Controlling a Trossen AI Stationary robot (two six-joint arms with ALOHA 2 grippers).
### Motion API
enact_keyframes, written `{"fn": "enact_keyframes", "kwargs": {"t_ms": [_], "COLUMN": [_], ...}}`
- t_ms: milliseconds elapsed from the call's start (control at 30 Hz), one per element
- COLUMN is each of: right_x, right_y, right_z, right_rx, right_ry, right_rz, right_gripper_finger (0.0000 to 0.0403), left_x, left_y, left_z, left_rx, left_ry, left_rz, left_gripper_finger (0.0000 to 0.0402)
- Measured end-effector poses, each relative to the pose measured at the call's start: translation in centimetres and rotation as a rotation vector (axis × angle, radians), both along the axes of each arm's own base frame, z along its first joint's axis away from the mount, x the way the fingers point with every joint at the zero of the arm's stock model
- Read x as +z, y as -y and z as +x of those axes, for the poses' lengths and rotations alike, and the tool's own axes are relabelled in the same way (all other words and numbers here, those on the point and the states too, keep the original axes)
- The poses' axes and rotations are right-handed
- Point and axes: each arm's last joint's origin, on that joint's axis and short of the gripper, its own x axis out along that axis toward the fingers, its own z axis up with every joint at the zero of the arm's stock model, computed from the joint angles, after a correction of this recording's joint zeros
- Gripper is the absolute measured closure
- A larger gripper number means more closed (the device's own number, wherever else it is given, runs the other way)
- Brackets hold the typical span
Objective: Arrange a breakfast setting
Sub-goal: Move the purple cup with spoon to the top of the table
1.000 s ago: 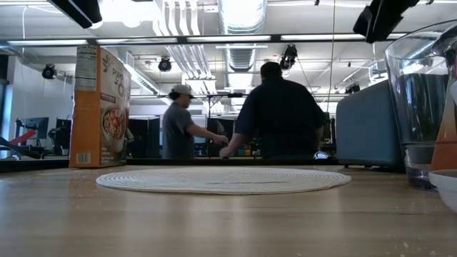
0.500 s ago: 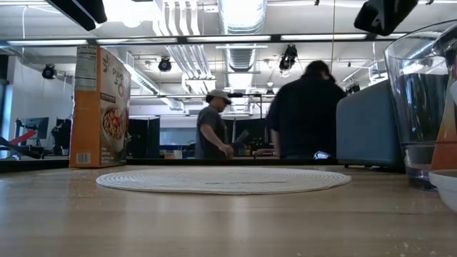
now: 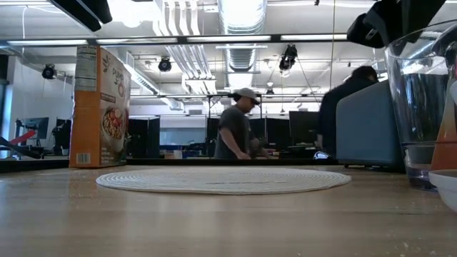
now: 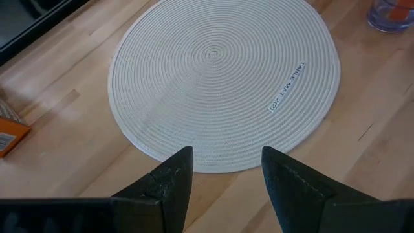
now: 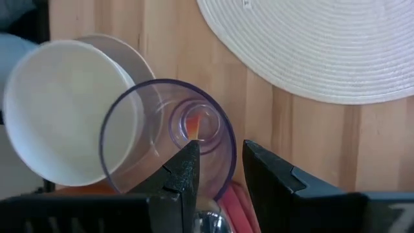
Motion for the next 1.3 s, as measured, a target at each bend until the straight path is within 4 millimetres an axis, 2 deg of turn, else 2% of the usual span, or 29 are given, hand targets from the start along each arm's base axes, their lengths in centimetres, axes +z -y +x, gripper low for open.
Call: {"fn": "enact_keyframes", "kwargs": {"t_ms": [733, 867, 1100, 1300], "right_x": [-3.4, -4.0, -4.2, -3.9], "right_y": [-0.8, -0.9, -1.0, -1.0], "right_z": [2.2, 2.6, 2.4, 2.6], "right_rx": [0.020, 0.019, 0.034, 0.050], "right_ry": [-0.159, -0.184, -0.220, -0.207], "right_rz": [-0.016, -0.022, 0.005, 0.009], "right_gripper_finger": [0.0300, 0.0320, 0.0387, 0.0393], "left_x": [-0.1, -0.1, -0.1, -0.2], "left_y": [0.1, 0.1, 0.1, 0.1], "left_z": [-0.1, -0.1, -0.1, -0.1], "left_rx": [-0.003, -0.003, -0.003, -0.004], "left_ry": [-0.002, -0.001, -0.001, -0.003], "left_rz": [0.001, 0.001, 0.002, 0.006], "left_gripper_finger": [0.0233, 0.0233, 0.0233, 0.0233]}}
